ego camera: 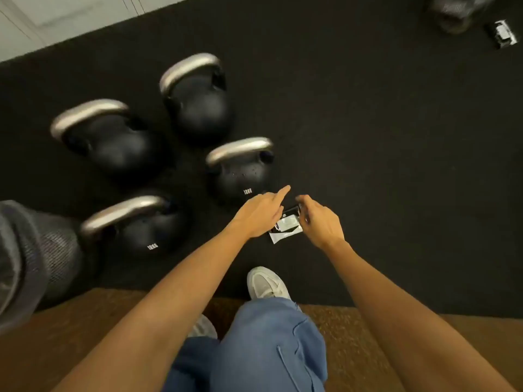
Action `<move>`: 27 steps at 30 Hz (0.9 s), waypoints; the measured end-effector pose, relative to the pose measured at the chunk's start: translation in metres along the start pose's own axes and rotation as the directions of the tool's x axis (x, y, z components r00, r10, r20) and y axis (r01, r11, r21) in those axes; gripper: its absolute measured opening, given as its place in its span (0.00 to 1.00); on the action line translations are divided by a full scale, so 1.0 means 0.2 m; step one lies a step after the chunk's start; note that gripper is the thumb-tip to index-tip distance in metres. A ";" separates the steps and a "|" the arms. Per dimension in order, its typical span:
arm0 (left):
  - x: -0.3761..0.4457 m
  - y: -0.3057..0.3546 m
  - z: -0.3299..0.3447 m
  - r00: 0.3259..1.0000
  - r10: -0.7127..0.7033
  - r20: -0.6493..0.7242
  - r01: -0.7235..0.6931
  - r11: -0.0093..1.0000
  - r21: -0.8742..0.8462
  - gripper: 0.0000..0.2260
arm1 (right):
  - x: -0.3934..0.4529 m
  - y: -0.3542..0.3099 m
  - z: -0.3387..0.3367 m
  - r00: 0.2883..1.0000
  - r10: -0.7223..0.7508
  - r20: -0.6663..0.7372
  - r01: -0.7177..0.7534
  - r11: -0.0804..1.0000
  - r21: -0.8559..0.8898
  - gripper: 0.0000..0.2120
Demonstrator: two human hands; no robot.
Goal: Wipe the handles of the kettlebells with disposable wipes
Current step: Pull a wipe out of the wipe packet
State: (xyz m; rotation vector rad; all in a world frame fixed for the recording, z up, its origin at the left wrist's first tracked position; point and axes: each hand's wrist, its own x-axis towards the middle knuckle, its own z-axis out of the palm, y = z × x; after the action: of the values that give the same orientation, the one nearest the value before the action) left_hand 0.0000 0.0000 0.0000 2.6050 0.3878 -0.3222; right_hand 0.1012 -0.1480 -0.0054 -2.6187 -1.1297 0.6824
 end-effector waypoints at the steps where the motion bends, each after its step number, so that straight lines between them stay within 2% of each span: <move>1: 0.03 -0.02 0.07 1.000 -0.002 0.021 0.002 1.000 0.009 0.24 | 0.01 0.03 0.06 1.000 -0.002 -0.002 0.002 1.000 -0.012 0.18; 3: 0.08 -0.07 0.21 0.999 -0.018 0.034 0.018 1.000 -0.012 0.23 | 0.03 0.09 0.19 1.000 -0.004 -0.004 0.004 1.000 -0.006 0.17; 7: 0.14 -0.12 0.46 0.995 -0.036 0.092 0.040 0.998 -0.049 0.22 | 0.05 0.22 0.40 0.992 0.118 0.046 -0.121 0.990 0.073 0.16; 10: 0.18 -0.14 0.62 0.994 -0.018 0.110 0.027 0.996 -0.079 0.23 | 0.07 0.31 0.53 0.985 0.152 0.077 -0.158 0.984 0.079 0.18; 16: 0.21 -0.19 0.79 0.990 0.047 0.135 -0.051 0.998 0.027 0.27 | 0.11 0.39 0.67 0.977 0.204 0.067 -0.211 0.970 0.124 0.21; 21: 0.21 -0.22 0.87 0.988 0.018 0.151 -0.027 0.998 0.058 0.29 | 0.18 0.38 0.73 0.960 0.280 0.026 -0.279 0.940 0.198 0.22; 27: 0.20 -0.24 0.92 0.991 -0.003 0.130 -0.001 1.000 0.028 0.31 | 0.25 0.36 0.78 0.910 0.403 -0.097 -0.349 0.871 0.346 0.13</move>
State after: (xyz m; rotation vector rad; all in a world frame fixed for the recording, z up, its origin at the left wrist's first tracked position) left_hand -0.0063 -0.0424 -0.1897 2.5938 0.3416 -0.4989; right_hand 0.1001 -0.1602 -0.1831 -2.5642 -0.4108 0.6369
